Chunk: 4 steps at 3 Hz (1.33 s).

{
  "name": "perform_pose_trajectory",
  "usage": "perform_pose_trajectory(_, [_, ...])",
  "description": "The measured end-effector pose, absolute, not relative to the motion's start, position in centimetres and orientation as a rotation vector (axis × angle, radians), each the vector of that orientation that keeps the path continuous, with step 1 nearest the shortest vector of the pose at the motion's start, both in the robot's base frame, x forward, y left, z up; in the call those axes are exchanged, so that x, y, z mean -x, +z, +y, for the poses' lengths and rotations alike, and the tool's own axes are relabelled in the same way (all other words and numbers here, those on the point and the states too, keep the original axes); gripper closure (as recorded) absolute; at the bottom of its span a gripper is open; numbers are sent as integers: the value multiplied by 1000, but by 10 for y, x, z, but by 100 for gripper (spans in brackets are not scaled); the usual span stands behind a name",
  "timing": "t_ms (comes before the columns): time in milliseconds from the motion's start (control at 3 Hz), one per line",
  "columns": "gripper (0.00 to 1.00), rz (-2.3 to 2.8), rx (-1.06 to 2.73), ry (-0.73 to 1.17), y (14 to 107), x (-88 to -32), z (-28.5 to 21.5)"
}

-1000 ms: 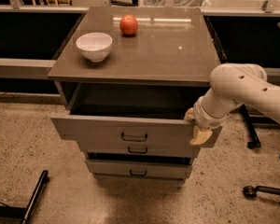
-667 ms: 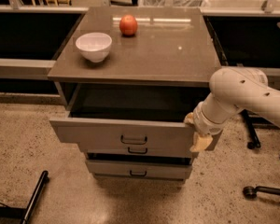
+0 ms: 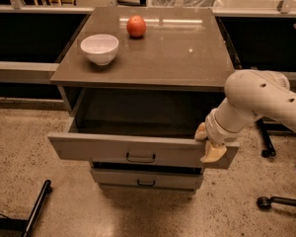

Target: Open top drawer

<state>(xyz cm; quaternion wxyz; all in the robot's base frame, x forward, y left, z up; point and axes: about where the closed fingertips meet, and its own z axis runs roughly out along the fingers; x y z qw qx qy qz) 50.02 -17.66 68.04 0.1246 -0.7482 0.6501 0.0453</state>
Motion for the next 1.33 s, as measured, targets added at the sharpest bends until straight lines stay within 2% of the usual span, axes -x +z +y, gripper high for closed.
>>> perform_pose_trajectory(333, [46, 1838, 2245, 175, 700, -484, -165])
perform_pose_trajectory(667, [46, 1798, 2291, 184, 710, -480, -159])
perform_pose_trajectory(1000, [72, 1757, 2288, 23, 732, -519, -152])
perform_pose_trajectory(1333, [95, 1748, 2251, -28, 734, -545, -149])
